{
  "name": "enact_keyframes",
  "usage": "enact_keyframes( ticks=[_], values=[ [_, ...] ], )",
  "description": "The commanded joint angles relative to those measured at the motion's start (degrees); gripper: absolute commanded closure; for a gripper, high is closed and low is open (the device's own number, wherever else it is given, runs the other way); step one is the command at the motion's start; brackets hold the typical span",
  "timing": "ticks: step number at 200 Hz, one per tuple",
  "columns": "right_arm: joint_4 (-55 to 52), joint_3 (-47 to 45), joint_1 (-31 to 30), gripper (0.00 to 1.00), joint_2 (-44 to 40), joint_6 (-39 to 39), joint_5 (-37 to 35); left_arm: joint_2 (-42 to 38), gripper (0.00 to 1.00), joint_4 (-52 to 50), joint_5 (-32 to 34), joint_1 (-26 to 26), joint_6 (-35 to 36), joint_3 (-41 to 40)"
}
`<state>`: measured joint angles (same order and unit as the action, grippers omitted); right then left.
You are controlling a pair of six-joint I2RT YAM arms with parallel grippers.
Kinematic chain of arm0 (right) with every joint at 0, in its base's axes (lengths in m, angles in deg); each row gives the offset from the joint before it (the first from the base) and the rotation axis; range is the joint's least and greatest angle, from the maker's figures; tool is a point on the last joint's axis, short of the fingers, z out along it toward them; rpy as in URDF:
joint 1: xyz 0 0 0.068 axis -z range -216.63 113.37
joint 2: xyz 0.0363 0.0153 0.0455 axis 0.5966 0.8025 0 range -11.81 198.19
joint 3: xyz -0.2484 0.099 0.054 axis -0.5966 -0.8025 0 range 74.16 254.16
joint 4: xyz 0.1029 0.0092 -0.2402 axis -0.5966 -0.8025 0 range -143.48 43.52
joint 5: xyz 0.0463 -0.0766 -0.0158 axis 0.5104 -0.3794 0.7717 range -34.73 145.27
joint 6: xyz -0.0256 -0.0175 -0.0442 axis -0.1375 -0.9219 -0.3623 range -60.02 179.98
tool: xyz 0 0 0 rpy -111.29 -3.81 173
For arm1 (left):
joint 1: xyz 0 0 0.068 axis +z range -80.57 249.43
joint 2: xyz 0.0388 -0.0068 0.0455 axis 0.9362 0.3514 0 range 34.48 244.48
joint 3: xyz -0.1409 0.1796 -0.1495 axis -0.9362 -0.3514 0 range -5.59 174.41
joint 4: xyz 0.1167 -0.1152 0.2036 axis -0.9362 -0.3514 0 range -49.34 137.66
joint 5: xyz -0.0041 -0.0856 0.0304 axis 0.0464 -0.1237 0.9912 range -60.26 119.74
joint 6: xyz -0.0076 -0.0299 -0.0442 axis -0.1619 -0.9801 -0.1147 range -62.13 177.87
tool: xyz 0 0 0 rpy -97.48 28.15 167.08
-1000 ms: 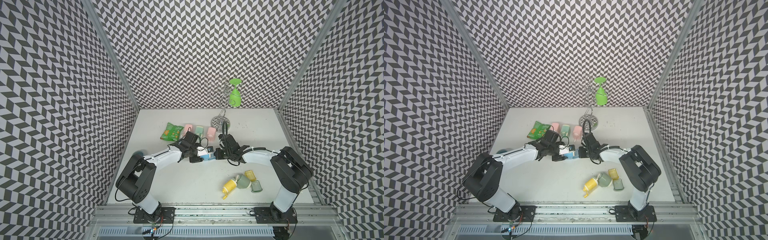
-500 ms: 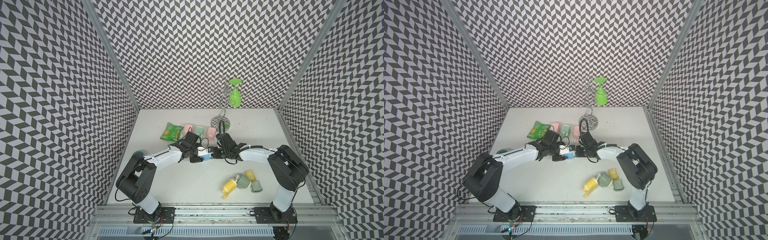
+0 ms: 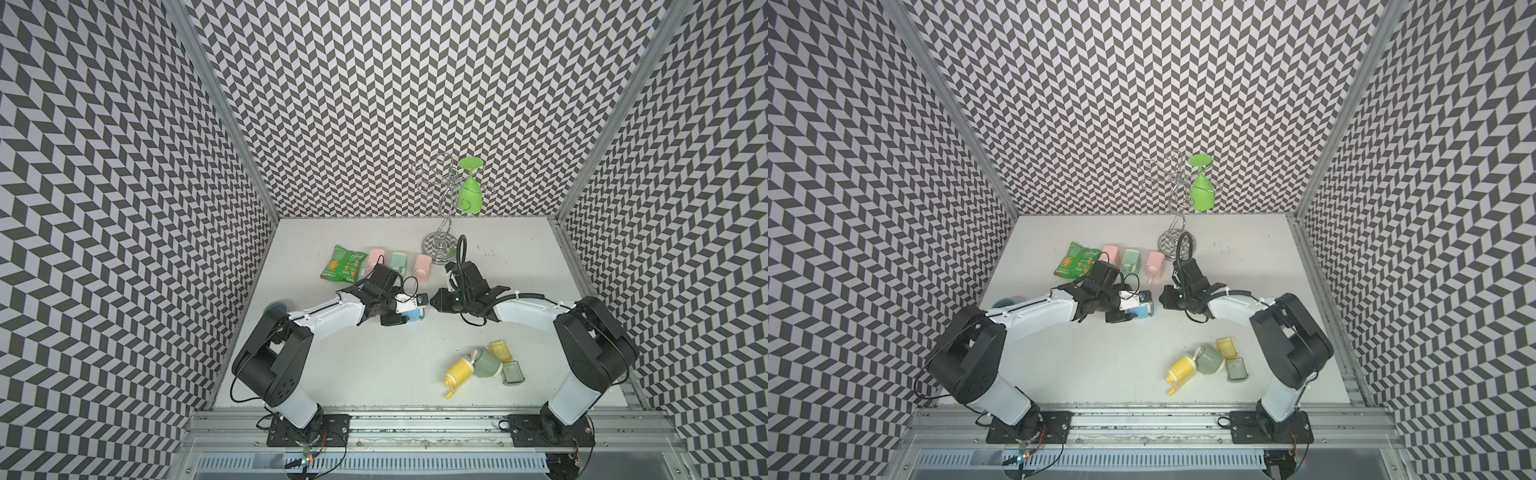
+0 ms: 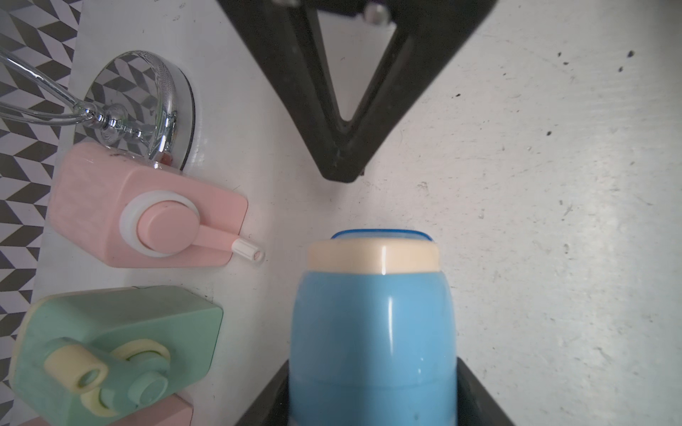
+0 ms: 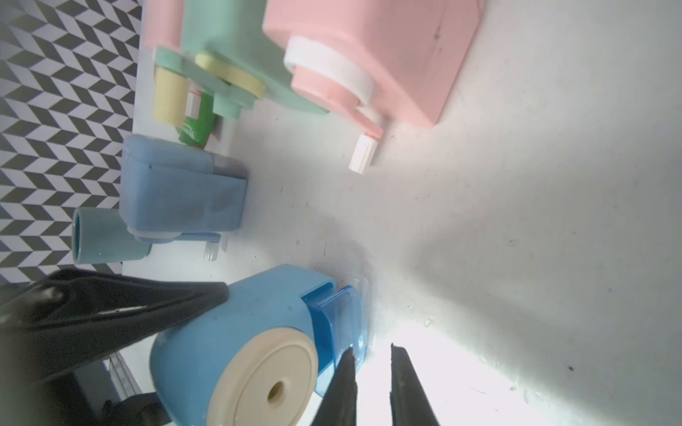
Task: Put the tray back into the pencil sharpener
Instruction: Close the container of the pencil sharpener.
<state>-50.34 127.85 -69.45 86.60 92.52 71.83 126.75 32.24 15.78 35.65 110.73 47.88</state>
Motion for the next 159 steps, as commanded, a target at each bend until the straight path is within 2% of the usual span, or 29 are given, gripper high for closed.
enact_keyframes(
  ticks=[1,120,159],
  values=[
    [2.61,-0.37,-0.82,0.85,2.12,0.64,-0.18,0.21,0.54,-0.01,-0.55,-0.41,-0.56,-0.83],
    [10.59,1.44,-5.24,0.89,8.87,1.87,10.44,-0.56,0.57,1.09,-2.31,-0.5,-2.59,-1.18],
    [10.82,0.26,-4.9,0.89,6.94,2.44,8.91,-0.51,0.61,1.52,-1.7,-0.41,-3.34,-1.22]
  ],
)
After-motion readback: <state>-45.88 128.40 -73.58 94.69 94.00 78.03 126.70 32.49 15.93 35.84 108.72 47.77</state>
